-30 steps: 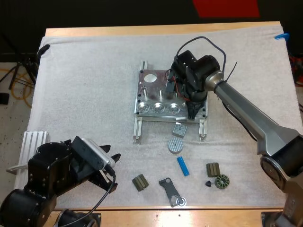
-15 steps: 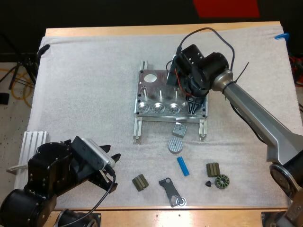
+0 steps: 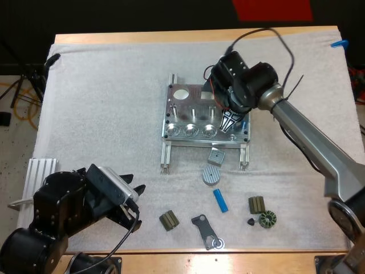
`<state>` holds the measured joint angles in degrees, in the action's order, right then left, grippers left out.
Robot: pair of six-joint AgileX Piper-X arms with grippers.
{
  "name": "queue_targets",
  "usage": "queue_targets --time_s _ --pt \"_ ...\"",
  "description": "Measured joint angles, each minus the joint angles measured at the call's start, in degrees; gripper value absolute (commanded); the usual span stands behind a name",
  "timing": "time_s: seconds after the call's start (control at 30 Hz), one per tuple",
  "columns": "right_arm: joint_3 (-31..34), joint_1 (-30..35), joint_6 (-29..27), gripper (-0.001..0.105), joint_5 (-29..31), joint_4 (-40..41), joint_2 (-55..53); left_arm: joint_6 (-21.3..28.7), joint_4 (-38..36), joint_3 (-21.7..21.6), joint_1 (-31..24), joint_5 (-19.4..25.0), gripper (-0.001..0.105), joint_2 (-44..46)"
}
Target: Load cells from right to left
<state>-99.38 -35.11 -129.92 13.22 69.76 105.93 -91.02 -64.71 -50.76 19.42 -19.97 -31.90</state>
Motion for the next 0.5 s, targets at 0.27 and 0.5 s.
queue_targets --time_s 0.27,0.5 --pt "0.0 0.0 13.52 0.042 -0.56 9.8 -7.63 0.11 3.56 0.0 0.0 0.0 0.035 0.0" --pt "0.0 1.09 23.38 0.042 -5.68 16.97 -12.69 0.11 4.88 0.0 0.0 0.0 0.035 0.0"
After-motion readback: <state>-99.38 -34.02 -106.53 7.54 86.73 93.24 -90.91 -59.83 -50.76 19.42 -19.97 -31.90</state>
